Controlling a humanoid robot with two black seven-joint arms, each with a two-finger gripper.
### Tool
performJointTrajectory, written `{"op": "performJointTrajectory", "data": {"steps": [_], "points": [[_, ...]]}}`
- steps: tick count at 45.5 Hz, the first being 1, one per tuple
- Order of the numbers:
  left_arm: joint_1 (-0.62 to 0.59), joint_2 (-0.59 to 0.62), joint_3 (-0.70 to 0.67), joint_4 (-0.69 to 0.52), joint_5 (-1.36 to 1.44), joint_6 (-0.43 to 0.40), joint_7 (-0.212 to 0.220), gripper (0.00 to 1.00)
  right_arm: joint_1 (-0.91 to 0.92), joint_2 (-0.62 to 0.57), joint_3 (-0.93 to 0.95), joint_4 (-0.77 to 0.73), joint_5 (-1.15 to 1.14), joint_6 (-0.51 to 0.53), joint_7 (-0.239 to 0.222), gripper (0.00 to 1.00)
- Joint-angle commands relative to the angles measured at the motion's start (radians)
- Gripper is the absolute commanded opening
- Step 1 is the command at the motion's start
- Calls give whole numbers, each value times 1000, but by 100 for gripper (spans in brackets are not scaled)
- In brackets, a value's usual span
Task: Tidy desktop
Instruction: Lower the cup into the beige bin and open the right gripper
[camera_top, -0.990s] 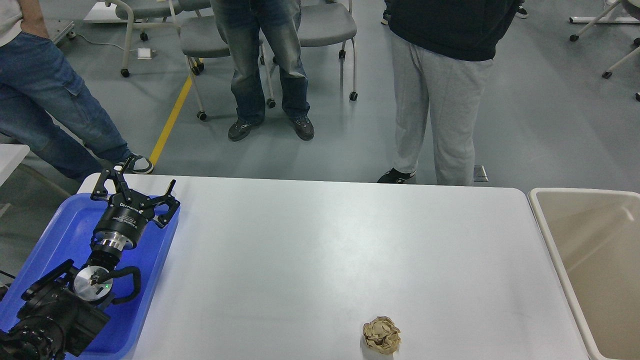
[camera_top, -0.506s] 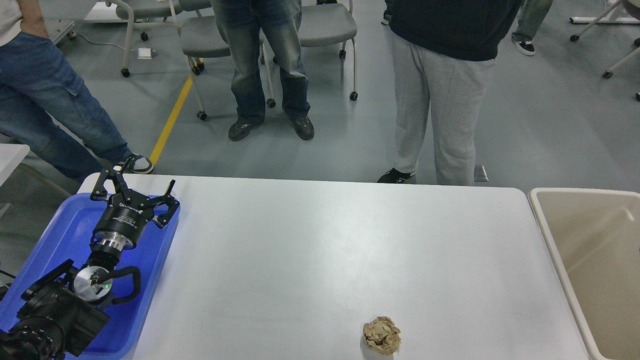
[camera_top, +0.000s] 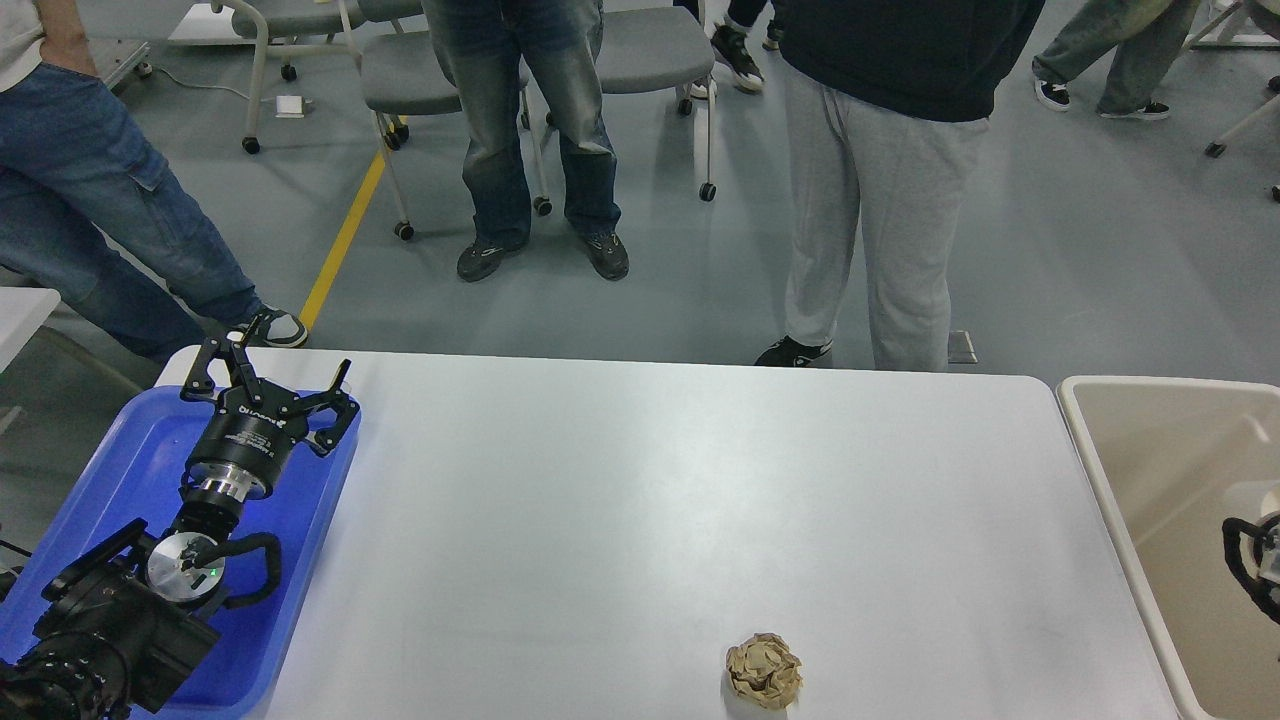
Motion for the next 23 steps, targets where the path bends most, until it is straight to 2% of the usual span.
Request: {"op": "performJointTrajectory", "data": {"steps": [1, 2, 4, 5, 23], "points": [[0, 0, -1, 0, 0, 0, 0, 100, -23, 12, 8, 0, -1, 4, 6, 0], [0, 0, 1, 1, 0, 0, 0, 100, -27, 12, 7, 0, -3, 4, 6, 11], [0, 0, 1, 0, 0, 0, 0, 100, -31, 12, 7, 0, -3, 7, 7, 47], [0, 0, 1, 0, 0, 0, 0, 100, -33, 12, 7, 0, -3, 7, 10, 55], [0, 0, 1, 0, 0, 0, 0, 100, -45, 12, 10, 5, -1, 13, 18, 92]]}}
